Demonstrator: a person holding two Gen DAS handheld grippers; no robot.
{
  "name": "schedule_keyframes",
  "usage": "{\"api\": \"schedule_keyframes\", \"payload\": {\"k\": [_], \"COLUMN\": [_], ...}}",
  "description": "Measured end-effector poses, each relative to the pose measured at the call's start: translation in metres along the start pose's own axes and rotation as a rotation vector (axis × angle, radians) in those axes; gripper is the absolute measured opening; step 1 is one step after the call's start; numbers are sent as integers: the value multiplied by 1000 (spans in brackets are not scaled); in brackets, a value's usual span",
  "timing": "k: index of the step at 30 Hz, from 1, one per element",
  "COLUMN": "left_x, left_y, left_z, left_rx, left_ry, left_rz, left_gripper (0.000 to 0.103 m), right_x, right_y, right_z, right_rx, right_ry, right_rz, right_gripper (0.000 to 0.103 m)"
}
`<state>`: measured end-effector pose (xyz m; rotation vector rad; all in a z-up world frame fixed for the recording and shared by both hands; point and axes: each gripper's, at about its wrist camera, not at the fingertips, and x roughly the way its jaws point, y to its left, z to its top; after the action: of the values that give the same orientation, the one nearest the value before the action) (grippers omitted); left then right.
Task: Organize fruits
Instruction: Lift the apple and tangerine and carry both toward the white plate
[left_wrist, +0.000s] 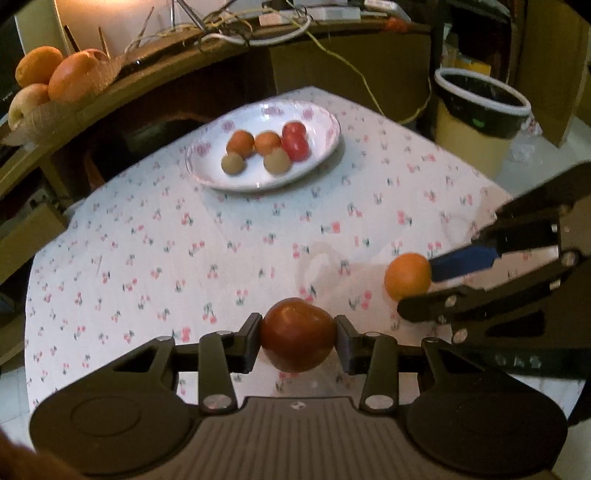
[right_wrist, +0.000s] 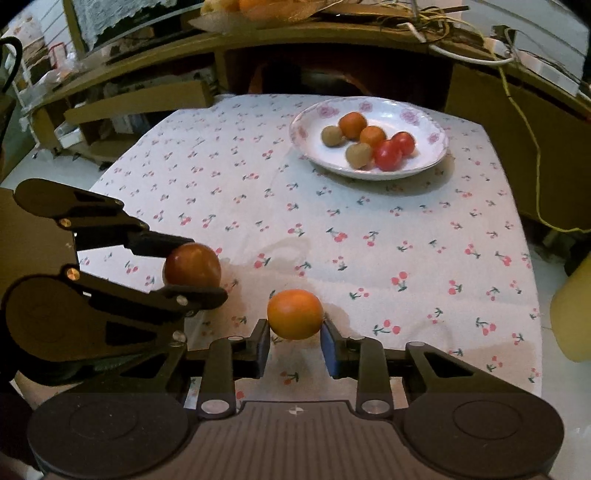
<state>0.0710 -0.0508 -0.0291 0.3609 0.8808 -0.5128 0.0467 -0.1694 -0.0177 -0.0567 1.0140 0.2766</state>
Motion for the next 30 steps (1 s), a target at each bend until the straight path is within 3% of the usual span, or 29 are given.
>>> {"api": "schedule_keyframes", "payload": {"k": [12, 30], "left_x": [0, 3], "left_y": [12, 19], "left_z": [26, 57], "left_rx": [-40, -12], "left_ry": [-43, -91], "left_rz": [37, 85], "left_gripper": [46, 46], "right_x": [-1, -1], "right_y": [-2, -14], "right_z": [20, 45], "right_rx": [33, 59], "right_ry": [-34, -84], "right_rz": [-29, -70], "right_gripper": [31, 31]}}
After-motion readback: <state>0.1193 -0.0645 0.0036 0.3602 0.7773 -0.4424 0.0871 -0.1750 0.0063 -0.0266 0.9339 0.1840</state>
